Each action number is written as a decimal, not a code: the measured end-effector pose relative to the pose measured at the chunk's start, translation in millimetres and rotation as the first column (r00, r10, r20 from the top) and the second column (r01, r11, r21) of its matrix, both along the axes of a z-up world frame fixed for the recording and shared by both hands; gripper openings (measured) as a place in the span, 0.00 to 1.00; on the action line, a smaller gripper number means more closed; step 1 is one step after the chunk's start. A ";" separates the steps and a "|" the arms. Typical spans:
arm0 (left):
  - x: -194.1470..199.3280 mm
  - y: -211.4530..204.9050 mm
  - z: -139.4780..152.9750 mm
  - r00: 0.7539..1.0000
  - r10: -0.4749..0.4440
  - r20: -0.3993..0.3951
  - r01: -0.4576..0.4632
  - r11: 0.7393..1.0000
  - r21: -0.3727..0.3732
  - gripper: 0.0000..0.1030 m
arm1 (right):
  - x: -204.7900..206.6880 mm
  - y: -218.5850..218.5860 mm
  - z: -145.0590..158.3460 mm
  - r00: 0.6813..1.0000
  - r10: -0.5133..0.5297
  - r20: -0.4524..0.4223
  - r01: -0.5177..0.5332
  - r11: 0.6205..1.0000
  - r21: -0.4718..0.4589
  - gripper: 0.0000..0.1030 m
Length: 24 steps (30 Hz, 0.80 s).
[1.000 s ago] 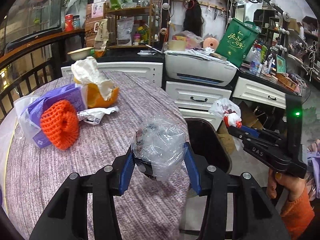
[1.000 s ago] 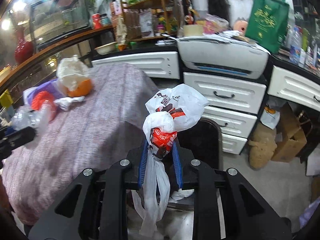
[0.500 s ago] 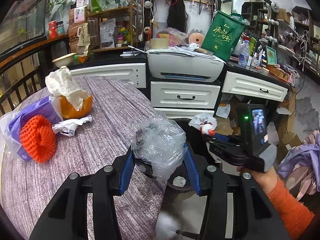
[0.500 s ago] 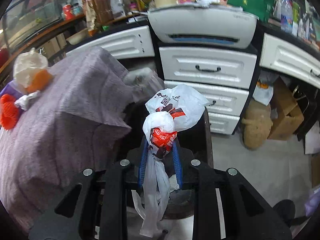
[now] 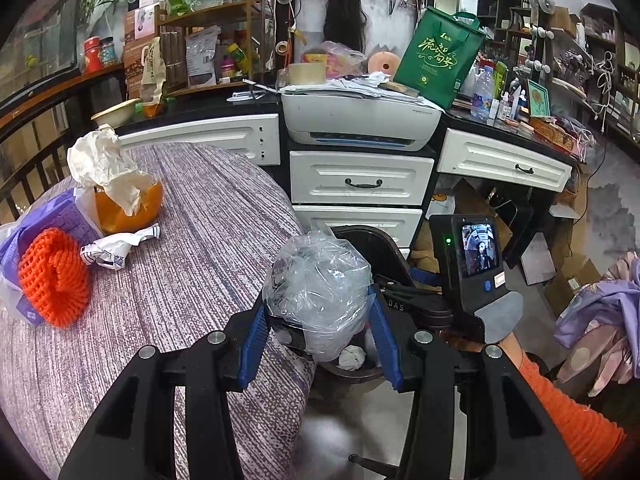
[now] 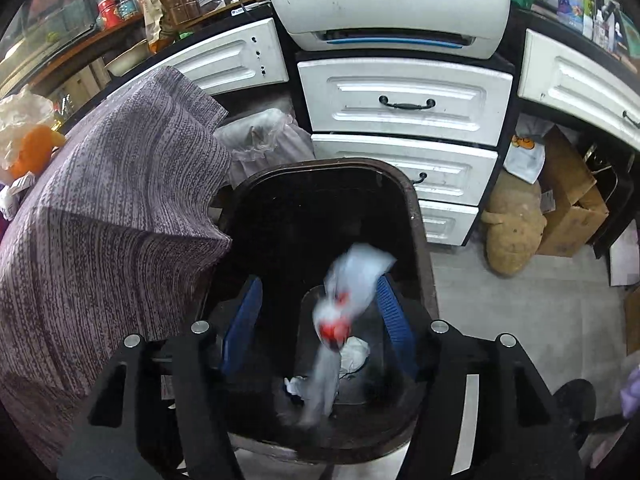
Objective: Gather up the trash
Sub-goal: 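Carry both bags to the brown bin and open the right tool over it, then open the left tool to drop the clear plastic bag into the bin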
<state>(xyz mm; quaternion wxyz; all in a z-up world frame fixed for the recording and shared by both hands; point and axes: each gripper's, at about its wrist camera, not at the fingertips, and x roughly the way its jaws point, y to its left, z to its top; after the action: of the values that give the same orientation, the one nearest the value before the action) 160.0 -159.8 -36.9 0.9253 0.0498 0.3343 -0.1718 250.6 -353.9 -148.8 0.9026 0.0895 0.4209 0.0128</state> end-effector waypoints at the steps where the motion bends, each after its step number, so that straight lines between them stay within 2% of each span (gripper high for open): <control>1: -0.1 -1.0 -0.4 1.000 -0.002 -0.001 0.002 1.000 0.001 0.46 | -1.9 -0.2 1.5 1.000 0.002 0.004 -0.002 1.000 -0.004 0.59; 10: 3.1 -12.0 -4.6 1.000 -0.028 -0.013 0.028 0.999 0.016 0.46 | -33.5 -22.6 22.1 0.998 -0.039 0.057 0.041 0.999 -0.026 0.59; 16: 14.2 -23.1 -11.5 0.998 -0.046 -0.050 0.047 0.999 0.019 0.46 | -57.1 -45.7 36.8 0.991 -0.094 0.100 0.100 0.993 -0.059 0.59; 24: 29.1 -47.1 -21.8 0.993 -0.080 -0.089 0.084 0.996 0.038 0.46 | -80.3 -74.7 43.3 0.979 -0.166 0.117 0.172 0.984 -0.043 0.59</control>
<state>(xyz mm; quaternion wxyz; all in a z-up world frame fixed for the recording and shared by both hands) 189.1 -206.9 -58.7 0.9008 0.0754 0.3755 -0.2046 170.3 -428.5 -105.5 0.9247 0.1002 0.3604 -0.0702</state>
